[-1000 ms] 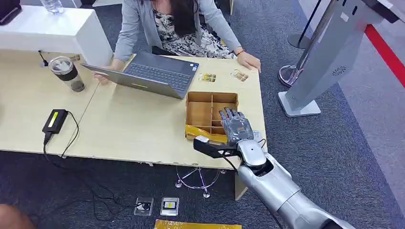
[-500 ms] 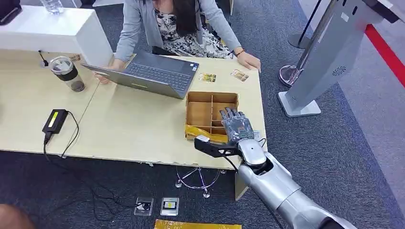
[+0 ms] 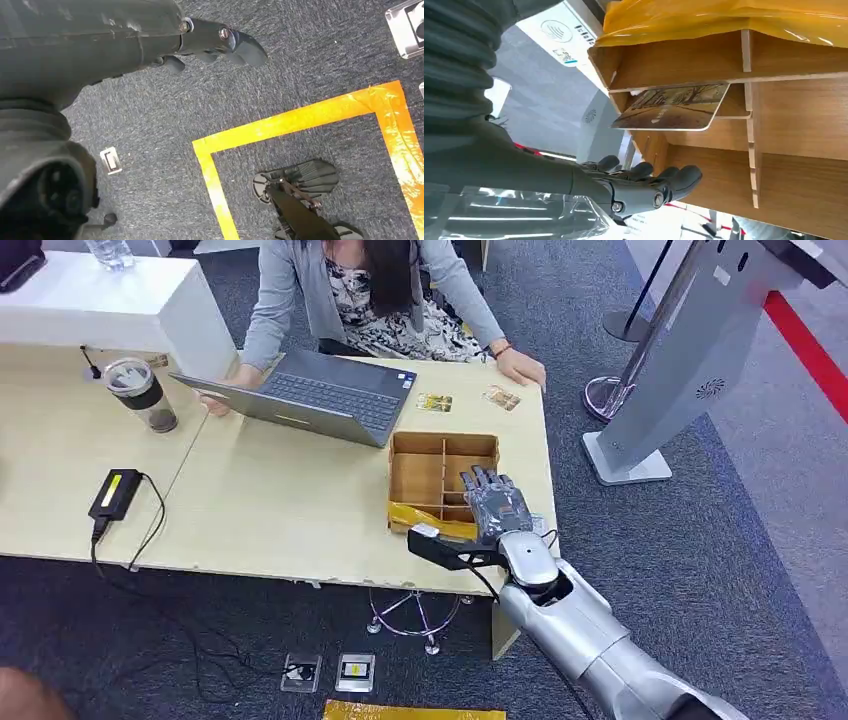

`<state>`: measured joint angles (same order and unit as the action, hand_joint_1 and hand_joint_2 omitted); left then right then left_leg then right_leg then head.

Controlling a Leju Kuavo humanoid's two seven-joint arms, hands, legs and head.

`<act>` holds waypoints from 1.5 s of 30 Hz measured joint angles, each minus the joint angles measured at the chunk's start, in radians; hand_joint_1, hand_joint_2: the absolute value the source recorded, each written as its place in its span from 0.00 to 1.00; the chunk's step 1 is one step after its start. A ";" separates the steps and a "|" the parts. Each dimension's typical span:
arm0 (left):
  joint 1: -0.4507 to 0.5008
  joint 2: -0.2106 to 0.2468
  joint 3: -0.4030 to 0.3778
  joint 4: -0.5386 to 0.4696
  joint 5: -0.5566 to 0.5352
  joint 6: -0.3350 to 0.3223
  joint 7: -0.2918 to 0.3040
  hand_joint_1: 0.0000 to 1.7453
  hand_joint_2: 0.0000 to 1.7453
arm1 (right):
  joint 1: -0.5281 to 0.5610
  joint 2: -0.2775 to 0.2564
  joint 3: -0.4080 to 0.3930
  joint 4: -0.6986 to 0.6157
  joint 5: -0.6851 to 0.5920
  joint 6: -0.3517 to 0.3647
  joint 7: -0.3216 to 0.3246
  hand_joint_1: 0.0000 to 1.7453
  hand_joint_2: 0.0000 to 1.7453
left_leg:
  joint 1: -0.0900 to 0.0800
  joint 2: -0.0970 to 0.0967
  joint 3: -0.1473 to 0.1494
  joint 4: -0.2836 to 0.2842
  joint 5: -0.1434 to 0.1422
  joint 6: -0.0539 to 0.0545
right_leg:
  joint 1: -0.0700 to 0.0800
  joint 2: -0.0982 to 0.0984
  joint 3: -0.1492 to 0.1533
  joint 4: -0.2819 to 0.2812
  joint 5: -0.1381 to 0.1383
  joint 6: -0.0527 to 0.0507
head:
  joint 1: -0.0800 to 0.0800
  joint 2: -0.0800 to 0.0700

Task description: Pass the card to the sensor for recognition and then transmit it.

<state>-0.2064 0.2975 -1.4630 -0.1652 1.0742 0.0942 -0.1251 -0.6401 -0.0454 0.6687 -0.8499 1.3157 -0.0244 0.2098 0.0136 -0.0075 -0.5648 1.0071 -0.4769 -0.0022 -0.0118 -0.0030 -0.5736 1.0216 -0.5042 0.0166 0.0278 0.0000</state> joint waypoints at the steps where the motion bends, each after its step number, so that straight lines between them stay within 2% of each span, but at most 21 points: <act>1: 0.000 0.000 0.000 0.000 0.000 0.000 0.000 0.00 0.00 | 0.000 0.000 0.000 0.000 -0.001 0.000 -0.002 0.00 1.00 | 0.000 0.000 0.000 0.000 0.000 0.000 | 0.000 0.000 0.000 0.000 0.000 0.000 | 0.000 0.000; 4: 0.000 0.000 0.000 0.000 0.000 0.000 0.000 0.00 0.00 | 0.000 0.000 0.000 0.002 -0.003 0.000 -0.003 0.00 1.00 | 0.000 0.000 0.000 0.000 0.000 0.000 | 0.000 0.000 0.000 0.000 0.000 0.000 | 0.000 0.000; 5: 0.000 0.000 0.000 0.000 0.000 0.000 0.000 0.00 0.00 | 0.000 0.000 0.000 0.002 -0.003 0.000 -0.003 0.04 1.00 | 0.000 0.000 0.000 0.000 0.000 0.000 | 0.000 0.000 0.000 0.000 0.000 0.000 | 0.000 0.000; 6: 0.000 0.000 0.000 0.000 0.000 0.000 0.000 0.00 0.00 | 0.000 0.000 0.000 0.002 -0.003 0.000 -0.003 0.90 1.00 | 0.000 0.000 0.000 0.000 0.000 0.000 | 0.000 0.000 0.000 0.000 0.000 0.000 | 0.000 0.000; 7: 0.000 0.000 0.000 0.000 0.000 0.000 0.000 0.00 0.00 | 0.000 0.000 0.000 0.002 -0.003 0.000 -0.004 1.00 1.00 | 0.000 0.000 0.000 0.000 0.000 0.000 | 0.000 0.000 0.000 0.000 0.000 0.000 | 0.000 0.000; 37: 0.000 0.000 -0.001 0.000 -0.003 -0.003 0.000 0.00 0.00 | -0.002 0.016 0.000 0.025 -0.037 0.005 -0.021 1.00 1.00 | 0.000 0.000 0.001 0.000 0.000 0.000 | 0.000 0.000 0.000 0.000 0.000 0.000 | 0.000 0.000; 45: 0.000 0.001 -0.002 0.000 -0.006 -0.003 0.000 0.00 0.00 | -0.057 0.006 -0.025 0.012 -0.072 -0.009 -0.044 1.00 1.00 | 0.000 0.000 0.001 0.000 0.000 0.000 | 0.000 0.001 0.000 0.000 0.000 0.000 | 0.000 0.000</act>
<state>-0.2062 0.2983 -1.4645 -0.1656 1.0677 0.0916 -0.1251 -0.6969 -0.0397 0.6439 -0.8381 1.2440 -0.0332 0.1655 0.0136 -0.0072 -0.5640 1.0072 -0.4768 -0.0022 -0.0118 -0.0025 -0.5733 1.0217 -0.5038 0.0162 0.0279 0.0000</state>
